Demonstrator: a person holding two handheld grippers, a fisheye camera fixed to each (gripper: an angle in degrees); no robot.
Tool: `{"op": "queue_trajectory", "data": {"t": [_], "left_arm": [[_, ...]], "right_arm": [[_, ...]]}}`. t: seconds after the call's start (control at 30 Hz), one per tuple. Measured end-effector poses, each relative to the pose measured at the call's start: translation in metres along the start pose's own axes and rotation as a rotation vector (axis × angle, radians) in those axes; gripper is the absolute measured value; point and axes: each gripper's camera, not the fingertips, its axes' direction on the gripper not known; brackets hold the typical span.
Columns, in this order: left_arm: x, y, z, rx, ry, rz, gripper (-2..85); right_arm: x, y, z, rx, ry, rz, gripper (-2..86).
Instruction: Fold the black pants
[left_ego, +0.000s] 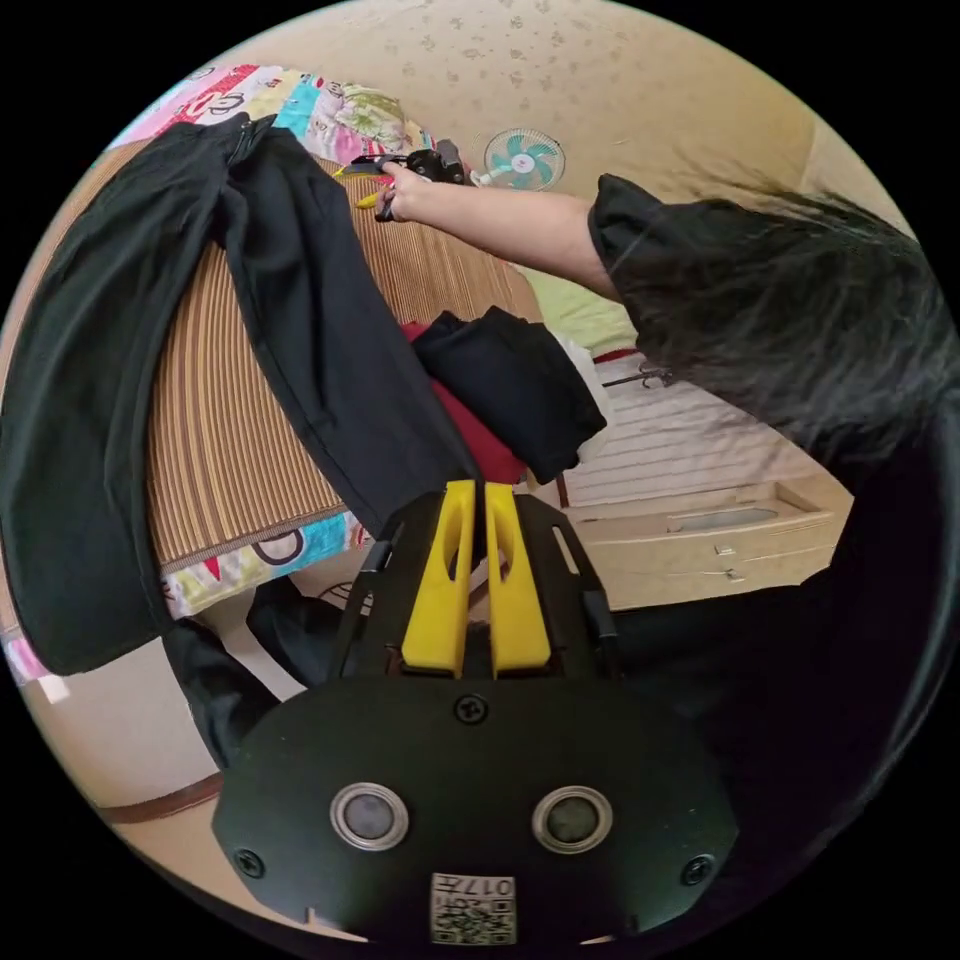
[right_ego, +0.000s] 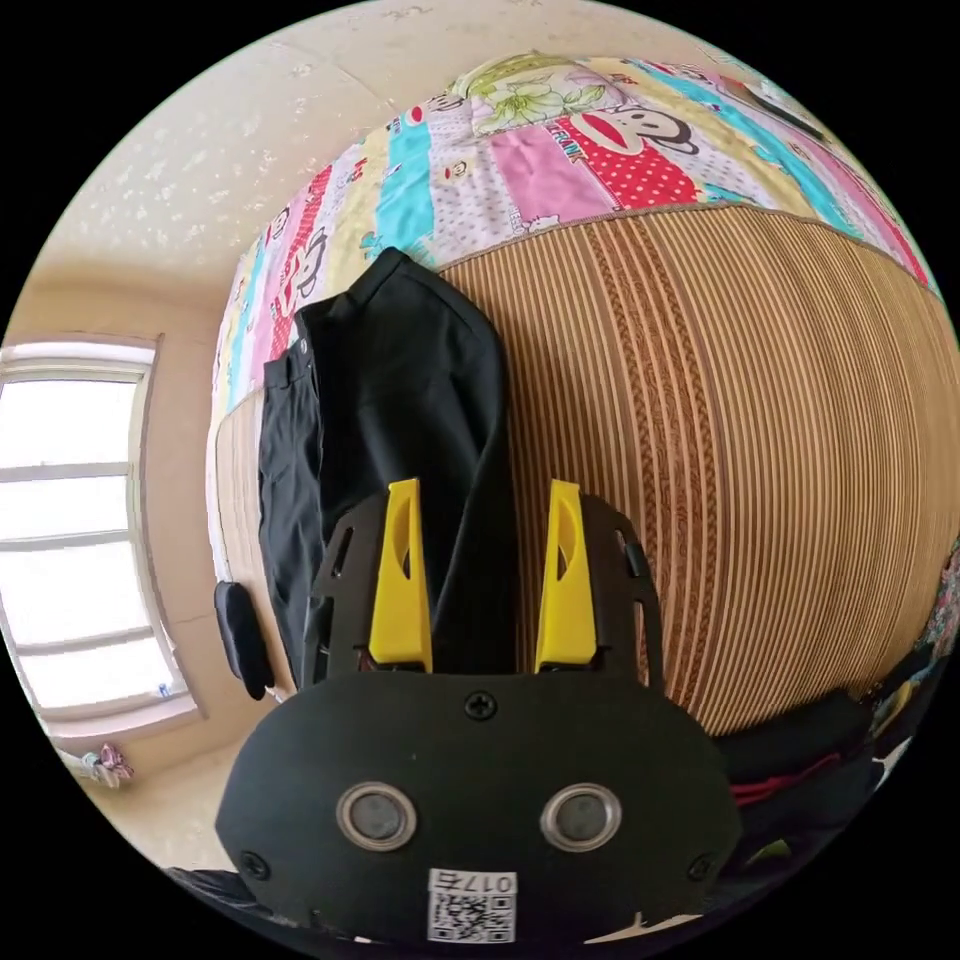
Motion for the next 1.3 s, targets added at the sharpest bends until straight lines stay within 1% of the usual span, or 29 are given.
{"op": "queue_trajectory", "data": {"t": [0.07,0.13,0.2,0.27,0.3,0.33,0.37,0.43,0.5,0.53,0.57,0.6,0.63,0.67,0.7,0.77,0.83,0.9,0.97,1.0,1.07,1.17,1.23,1.3], "left_arm": [[-0.010,0.008,-0.025,0.031,0.022,-0.037,-0.5],[-0.019,0.014,-0.053,0.069,0.033,-0.055,-0.4],[-0.031,0.022,-0.088,0.123,0.076,-0.083,-0.4],[-0.047,0.038,-0.140,0.211,0.139,-0.136,-0.3],[-0.051,0.043,-0.152,0.228,0.141,-0.148,-0.3],[-0.057,0.052,-0.177,0.255,0.127,-0.177,-0.3],[-0.063,0.060,-0.199,0.275,0.110,-0.201,-0.2],[-0.074,0.074,-0.230,0.318,0.104,-0.238,0.0],[-0.093,0.090,-0.259,0.372,0.103,-0.292,0.3],[-0.109,0.102,-0.274,0.396,0.101,-0.344,0.6],[-0.125,0.117,-0.285,0.409,0.084,-0.411,1.0],[-0.133,0.124,-0.289,0.409,0.069,-0.445,1.3],[-0.150,0.140,-0.294,0.386,0.024,-0.530,2.2],[-0.167,0.155,-0.297,0.336,-0.025,-0.617,3.4],[-0.175,0.162,-0.298,0.304,-0.046,-0.654,3.8],[-0.202,0.181,-0.310,0.206,-0.111,-0.756,5.0],[-0.214,0.181,-0.327,0.199,-0.144,-0.769,5.5],[-0.223,0.164,-0.343,0.204,-0.152,-0.718,5.7],[-0.234,0.119,-0.355,0.177,-0.178,-0.611,6.2],[-0.235,0.106,-0.356,0.168,-0.192,-0.579,6.3],[-0.239,0.053,-0.357,0.134,-0.293,-0.462,7.2],[-0.243,0.002,-0.345,0.098,-0.421,-0.382,8.7],[-0.248,-0.018,-0.328,0.060,-0.428,-0.360,8.7],[-0.256,-0.029,-0.303,-0.028,-0.431,-0.385,7.7]], "right_arm": [[-0.016,-0.008,0.021,0.011,0.192,-0.014,7.9],[-0.038,-0.004,0.016,0.097,0.268,-0.055,3.8],[-0.068,0.008,-0.001,0.221,0.264,-0.092,2.9],[-0.131,0.033,-0.024,0.391,0.233,-0.203,2.4],[-0.151,0.038,-0.027,0.419,0.237,-0.240,2.3],[-0.189,0.046,-0.027,0.454,0.222,-0.303,2.3],[-0.226,0.050,-0.021,0.461,0.166,-0.357,2.4],[-0.276,0.052,-0.002,0.445,0.058,-0.413,2.7],[-0.315,0.050,0.036,0.373,-0.042,-0.442,3.3],[-0.334,0.047,0.067,0.299,-0.101,-0.447,3.9],[-0.350,0.046,0.102,0.192,-0.129,-0.463,4.6],[-0.356,0.047,0.117,0.149,-0.122,-0.474,5.0],[-0.364,0.057,0.138,0.125,-0.083,-0.496,4.9],[-0.366,0.072,0.148,0.138,-0.039,-0.513,5.0],[-0.366,0.081,0.150,0.141,-0.023,-0.526,5.2],[-0.348,0.122,0.151,0.097,-0.015,-0.594,6.9],[-0.317,0.161,0.144,0.073,-0.012,-0.617,7.6],[-0.275,0.201,0.137,0.053,0.008,-0.581,8.0],[-0.209,0.248,0.135,0.001,0.022,-0.430,9.3],[-0.193,0.259,0.135,-0.009,0.003,-0.391,9.7],[-0.141,0.304,0.140,-0.061,-0.117,-0.249,11.0],[-0.109,0.350,0.151,-0.082,-0.263,-0.168,11.1],[-0.104,0.362,0.158,-0.080,-0.291,-0.151,10.3],[-0.103,0.364,0.164,-0.110,-0.330,-0.168,7.7]]}}
